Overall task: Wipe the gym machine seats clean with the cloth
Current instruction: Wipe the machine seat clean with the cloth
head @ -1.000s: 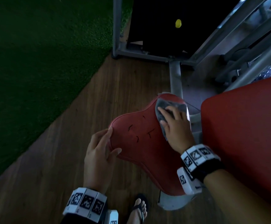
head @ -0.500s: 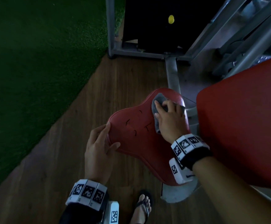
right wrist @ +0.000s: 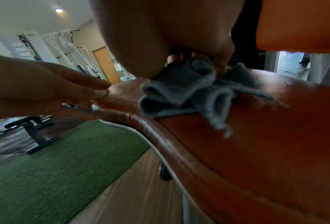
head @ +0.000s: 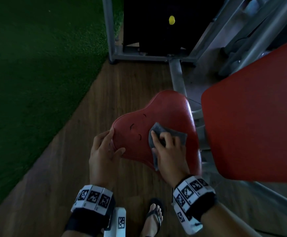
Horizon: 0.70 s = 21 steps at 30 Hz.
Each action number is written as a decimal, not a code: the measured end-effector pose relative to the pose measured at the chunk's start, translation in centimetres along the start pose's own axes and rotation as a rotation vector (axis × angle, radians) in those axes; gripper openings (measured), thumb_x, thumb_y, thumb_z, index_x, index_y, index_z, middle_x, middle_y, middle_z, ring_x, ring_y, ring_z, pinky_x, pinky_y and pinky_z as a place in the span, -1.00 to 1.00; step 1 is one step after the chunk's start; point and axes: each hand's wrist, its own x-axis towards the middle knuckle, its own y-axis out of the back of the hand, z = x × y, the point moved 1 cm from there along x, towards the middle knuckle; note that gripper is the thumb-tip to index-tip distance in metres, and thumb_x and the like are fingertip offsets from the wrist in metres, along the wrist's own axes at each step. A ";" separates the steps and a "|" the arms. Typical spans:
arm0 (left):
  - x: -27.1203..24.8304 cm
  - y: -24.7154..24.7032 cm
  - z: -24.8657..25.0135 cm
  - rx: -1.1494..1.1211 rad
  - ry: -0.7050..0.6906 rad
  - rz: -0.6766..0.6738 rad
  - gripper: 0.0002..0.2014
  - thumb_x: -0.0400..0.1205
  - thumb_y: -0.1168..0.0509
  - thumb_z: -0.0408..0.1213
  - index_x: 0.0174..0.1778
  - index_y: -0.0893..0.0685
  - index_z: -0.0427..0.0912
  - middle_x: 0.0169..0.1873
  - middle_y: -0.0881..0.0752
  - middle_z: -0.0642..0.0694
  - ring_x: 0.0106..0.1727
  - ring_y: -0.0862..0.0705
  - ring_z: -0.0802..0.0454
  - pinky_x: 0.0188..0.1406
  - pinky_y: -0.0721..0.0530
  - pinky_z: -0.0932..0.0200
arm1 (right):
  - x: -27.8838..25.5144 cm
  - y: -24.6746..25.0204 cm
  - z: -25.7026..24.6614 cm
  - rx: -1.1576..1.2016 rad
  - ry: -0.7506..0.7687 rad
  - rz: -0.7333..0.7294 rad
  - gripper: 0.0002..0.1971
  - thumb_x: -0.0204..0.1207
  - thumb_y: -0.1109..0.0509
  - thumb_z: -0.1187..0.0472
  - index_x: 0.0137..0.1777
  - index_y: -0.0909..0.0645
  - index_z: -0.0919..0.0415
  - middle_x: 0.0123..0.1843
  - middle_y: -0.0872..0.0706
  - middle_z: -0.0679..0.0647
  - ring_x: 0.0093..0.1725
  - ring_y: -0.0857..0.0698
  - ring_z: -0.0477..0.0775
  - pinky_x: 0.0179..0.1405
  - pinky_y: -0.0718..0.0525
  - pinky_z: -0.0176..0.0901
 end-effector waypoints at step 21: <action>0.0 0.0 -0.2 -0.162 0.036 -0.039 -0.28 0.41 -0.58 -0.44 0.51 -0.54 -0.09 0.25 -0.50 0.17 0.25 -0.66 0.02 0.17 -0.73 -0.02 | 3.1 1.3 -0.9 0.091 0.168 -0.069 -0.49 0.69 -0.19 0.06 0.63 -0.24 -0.05 0.41 -0.36 0.02 0.31 -0.39 0.15 0.15 -0.49 0.07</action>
